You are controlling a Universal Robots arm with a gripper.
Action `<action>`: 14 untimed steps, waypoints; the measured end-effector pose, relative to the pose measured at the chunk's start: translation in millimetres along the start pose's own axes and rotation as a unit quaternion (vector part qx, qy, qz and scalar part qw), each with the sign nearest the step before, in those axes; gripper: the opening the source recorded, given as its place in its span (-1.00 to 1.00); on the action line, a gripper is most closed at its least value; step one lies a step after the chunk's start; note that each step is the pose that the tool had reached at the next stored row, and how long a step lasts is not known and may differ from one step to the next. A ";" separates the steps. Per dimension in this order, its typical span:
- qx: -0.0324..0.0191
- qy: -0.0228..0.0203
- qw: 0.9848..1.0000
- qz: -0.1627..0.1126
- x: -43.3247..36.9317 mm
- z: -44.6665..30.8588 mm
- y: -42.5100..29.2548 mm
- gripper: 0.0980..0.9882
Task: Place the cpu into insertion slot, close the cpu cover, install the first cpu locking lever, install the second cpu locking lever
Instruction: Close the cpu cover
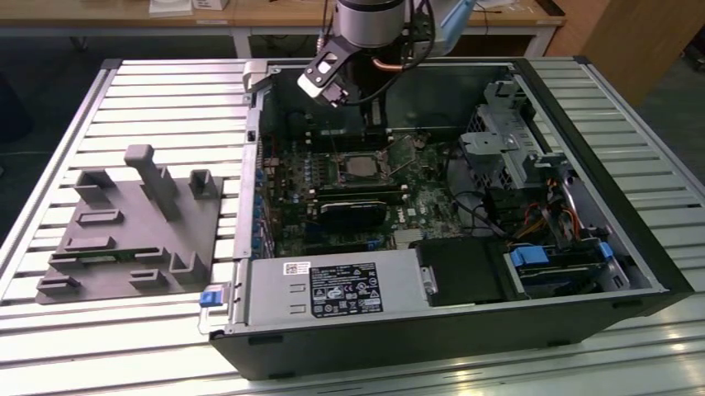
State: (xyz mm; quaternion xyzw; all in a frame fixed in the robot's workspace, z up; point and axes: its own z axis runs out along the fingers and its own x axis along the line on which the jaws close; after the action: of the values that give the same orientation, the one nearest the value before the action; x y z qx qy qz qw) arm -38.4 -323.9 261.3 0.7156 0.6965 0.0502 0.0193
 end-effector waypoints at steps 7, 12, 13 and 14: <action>0.000 0.000 1.000 0.000 0.2 0.9 8.8 -0.98; 0.000 0.000 1.000 0.000 0.4 1.5 15.0 -0.98; 0.000 0.000 1.000 0.000 0.4 1.6 16.2 -0.98; 0.000 0.000 1.000 0.000 0.4 1.7 17.2 -0.98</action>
State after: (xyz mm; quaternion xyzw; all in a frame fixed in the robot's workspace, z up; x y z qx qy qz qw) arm -21.1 -324.0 261.3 0.7156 0.6964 0.0502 0.0193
